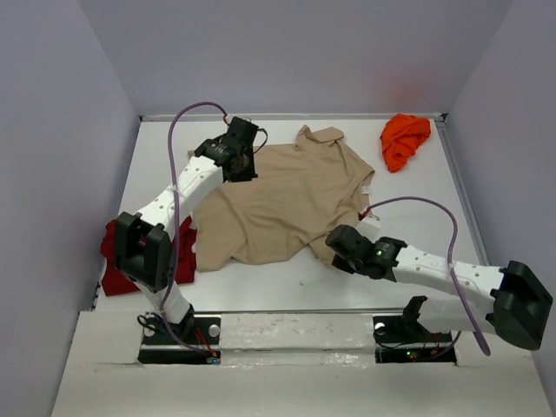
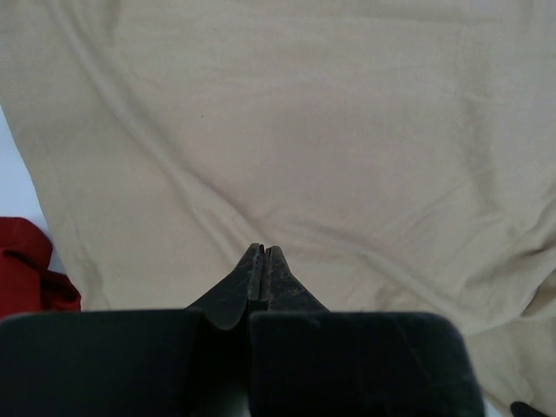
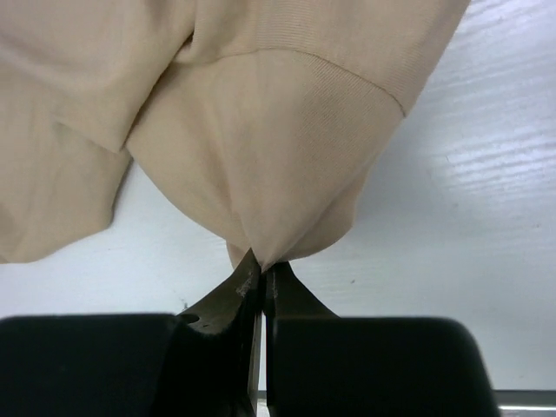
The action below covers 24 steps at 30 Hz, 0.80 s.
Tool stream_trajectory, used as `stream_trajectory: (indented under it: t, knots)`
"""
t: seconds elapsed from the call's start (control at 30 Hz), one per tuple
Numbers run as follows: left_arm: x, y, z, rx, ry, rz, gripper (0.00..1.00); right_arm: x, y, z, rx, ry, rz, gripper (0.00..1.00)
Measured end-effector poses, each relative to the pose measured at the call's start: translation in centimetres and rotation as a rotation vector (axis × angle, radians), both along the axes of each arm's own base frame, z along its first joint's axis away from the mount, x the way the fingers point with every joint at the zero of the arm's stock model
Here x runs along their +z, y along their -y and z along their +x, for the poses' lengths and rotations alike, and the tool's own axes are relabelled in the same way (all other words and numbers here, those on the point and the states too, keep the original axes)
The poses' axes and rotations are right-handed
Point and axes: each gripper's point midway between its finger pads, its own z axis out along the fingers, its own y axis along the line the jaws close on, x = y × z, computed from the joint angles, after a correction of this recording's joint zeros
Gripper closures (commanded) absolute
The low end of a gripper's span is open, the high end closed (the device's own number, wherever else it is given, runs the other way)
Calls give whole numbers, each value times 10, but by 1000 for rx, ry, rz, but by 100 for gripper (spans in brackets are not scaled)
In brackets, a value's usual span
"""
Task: Fold and stack the t-shirts
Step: Flatten out the tshirt
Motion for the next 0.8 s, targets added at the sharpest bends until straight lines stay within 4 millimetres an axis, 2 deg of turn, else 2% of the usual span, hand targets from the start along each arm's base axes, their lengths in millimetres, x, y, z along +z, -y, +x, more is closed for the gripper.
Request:
stream_trajectory:
  t: [0.3,0.47,0.7,0.8]
  knots:
    - [-5,2,-2,-6,-6,2,100,27,11,-8,-166,82,-22,100]
    - [-14,1,-8,-10,-28,13,100,46,28,-7,-264,100,-58,100]
    - [-16,2,-10,-13,-31,15,100,51,64,-25,-343,75,-150,100]
    - [-16,4,-11,-18,-32,15,100,52,70,-32,-360,73,-167,100]
